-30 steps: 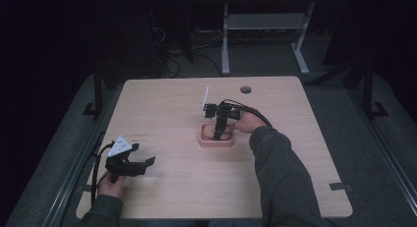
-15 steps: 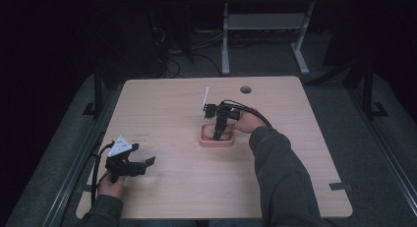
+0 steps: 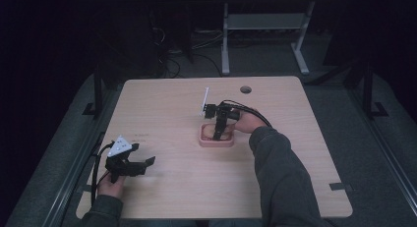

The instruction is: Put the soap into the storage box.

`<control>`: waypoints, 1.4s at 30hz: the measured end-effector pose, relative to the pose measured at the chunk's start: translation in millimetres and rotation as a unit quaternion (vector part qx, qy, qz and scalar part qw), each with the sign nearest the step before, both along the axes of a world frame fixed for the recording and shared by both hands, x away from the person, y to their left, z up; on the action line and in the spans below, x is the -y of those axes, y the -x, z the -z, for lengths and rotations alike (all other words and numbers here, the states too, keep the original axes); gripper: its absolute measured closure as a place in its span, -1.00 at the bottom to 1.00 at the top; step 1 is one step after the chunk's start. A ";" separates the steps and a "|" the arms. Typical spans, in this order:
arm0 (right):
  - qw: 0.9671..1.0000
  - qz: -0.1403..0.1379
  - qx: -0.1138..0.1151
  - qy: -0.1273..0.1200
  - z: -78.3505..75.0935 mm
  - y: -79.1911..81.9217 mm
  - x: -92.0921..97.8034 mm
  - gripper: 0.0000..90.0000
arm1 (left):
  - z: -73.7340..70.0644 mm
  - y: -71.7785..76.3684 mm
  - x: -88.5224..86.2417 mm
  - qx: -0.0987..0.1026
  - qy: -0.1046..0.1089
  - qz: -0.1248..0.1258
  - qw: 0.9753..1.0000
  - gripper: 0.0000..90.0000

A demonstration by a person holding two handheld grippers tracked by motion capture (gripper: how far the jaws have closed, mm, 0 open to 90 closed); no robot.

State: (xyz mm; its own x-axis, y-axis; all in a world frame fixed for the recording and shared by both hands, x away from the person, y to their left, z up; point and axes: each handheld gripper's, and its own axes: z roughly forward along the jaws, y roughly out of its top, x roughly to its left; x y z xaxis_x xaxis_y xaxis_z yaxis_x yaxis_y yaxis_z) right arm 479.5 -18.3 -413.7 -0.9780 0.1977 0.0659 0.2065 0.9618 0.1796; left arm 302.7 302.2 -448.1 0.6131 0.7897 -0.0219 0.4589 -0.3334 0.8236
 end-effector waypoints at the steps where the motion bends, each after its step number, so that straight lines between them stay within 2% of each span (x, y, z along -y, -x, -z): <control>1: 1.000 0.000 0.000 0.000 0.0 0.0 0.0 -0.30 | 0.0 -0.1 0.0 0.000 0.000 0.000 1.000 -0.68; 38: 1.000 0.004 -0.001 0.006 2.9 1.2 1.0 -0.32 | -0.1 -0.1 0.0 0.001 0.000 0.001 1.000 -0.68; 42: 1.000 0.007 0.003 -0.009 -1.5 0.9 3.1 -0.35 | -0.2 -0.3 0.1 0.001 -0.001 0.001 1.000 -0.68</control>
